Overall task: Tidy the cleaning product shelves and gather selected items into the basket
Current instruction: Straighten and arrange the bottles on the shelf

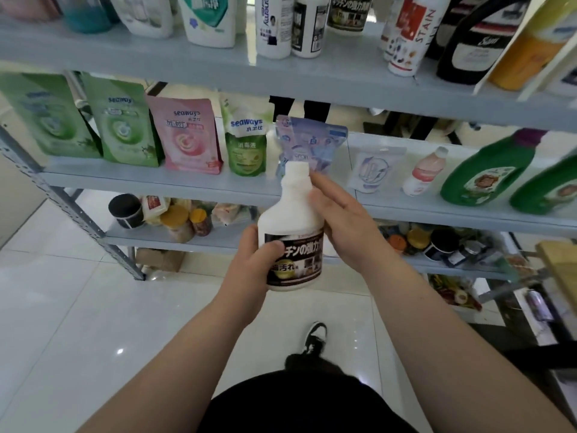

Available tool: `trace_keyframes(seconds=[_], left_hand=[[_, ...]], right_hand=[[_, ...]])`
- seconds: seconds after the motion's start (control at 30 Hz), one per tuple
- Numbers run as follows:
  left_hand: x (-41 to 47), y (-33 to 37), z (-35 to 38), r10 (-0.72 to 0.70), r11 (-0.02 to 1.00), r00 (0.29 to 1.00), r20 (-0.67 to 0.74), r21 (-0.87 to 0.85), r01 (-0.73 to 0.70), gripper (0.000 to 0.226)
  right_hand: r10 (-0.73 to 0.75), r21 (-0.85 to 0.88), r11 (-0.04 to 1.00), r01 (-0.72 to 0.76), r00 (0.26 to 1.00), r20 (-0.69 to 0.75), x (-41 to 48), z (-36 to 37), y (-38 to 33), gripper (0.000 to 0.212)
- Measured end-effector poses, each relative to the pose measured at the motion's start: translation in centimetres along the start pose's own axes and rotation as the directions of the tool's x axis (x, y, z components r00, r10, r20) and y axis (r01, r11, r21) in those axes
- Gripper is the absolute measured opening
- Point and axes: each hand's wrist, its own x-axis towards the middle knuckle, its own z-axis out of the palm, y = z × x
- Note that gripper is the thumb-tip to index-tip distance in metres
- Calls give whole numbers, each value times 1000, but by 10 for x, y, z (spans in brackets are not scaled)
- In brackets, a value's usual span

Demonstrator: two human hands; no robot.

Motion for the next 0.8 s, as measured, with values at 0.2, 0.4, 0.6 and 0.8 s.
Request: trace_keyframes(seconds=[0.2,0.4,0.6,0.8], left_hand=[[3,26,12,-263,933,965,25,-247,260,42],[-1,36,23,-302,879,924,234,-308,365,42],[2,26,20,-389,828,900,196,-354,435,48],[7,13,23,-246,932,965,87,-251,261,65]], right_hand=[[1,-57,998,2,999,48,12,-1,-18,42],[7,-63,998,-2,997,74,12,6,-13,44],[22,-25,999,-20,998,50,6,3,-7,50],[58,15,998,-57,998,-13,2,-5,0,45]])
